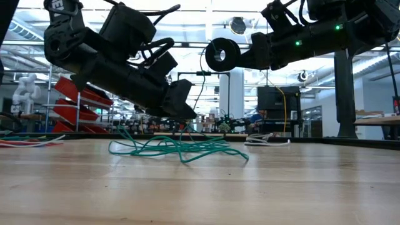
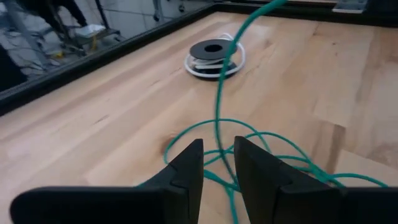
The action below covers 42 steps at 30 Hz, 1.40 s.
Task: Coil cords
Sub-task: Coil the green wire onto the spool
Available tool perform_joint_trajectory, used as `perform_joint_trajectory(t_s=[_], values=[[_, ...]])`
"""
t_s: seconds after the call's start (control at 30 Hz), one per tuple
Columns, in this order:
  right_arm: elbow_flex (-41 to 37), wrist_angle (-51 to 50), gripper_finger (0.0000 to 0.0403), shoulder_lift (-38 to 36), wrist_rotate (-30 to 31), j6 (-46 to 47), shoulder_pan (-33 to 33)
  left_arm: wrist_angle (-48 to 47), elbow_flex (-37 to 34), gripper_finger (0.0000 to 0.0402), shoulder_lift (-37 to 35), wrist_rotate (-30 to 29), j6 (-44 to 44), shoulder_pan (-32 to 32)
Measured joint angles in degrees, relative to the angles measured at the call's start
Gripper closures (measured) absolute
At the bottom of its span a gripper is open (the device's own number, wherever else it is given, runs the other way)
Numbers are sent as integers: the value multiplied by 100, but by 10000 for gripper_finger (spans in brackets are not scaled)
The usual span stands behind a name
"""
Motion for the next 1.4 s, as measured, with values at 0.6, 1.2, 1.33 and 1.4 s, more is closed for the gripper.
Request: perform_joint_trajectory(t_s=[0.6, 1.2, 1.33, 1.4], values=[[0, 85, 403, 0, 2, -85, 0, -68, 104, 305, -9, -62, -47, 45], [0, 142, 403, 0, 0, -35, 0, -311, 365, 395, -9, 207, 189, 125], [0, 246, 403, 0, -106, -26, 0, -467, 620, 398, -9, 253, 334, 239], [0, 321, 403, 0, -139, -24, 0, -742, 800, 399, -9, 334, 334, 335]])
